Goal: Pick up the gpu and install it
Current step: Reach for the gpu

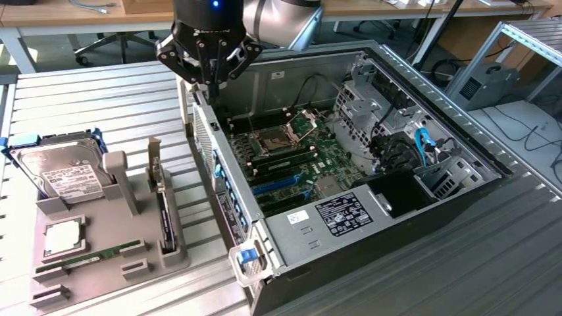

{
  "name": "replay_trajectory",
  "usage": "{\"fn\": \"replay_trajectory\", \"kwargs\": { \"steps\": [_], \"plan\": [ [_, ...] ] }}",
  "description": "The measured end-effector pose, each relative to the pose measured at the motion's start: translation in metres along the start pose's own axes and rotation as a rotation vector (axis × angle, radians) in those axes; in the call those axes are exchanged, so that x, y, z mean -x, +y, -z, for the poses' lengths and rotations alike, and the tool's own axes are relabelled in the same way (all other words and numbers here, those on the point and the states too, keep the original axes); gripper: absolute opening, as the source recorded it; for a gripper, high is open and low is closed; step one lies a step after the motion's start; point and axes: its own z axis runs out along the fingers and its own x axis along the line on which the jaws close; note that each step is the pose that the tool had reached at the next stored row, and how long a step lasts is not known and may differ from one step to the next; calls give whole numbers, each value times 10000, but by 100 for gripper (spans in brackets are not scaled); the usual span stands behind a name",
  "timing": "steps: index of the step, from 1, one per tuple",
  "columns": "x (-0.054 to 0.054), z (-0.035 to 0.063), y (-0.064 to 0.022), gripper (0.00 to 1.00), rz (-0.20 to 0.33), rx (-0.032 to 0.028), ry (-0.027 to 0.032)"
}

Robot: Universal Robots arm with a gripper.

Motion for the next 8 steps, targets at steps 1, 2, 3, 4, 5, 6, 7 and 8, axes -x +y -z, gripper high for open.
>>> {"fn": "replay_trajectory", "kwargs": {
  "steps": [1,2,3,4,5,6,7,8],
  "plan": [
    [-3,0,0,11,0,0,0],
    [-6,0,0,11,0,0,0],
    [-9,0,-1,11,0,0,0],
    [-13,0,-1,11,-1,0,0],
    [-17,0,-1,11,-1,0,0],
    [-21,1,-2,11,0,0,0],
    [-25,1,-2,11,0,-1,0],
    [-30,1,-2,11,0,0,0]
  ]
}}
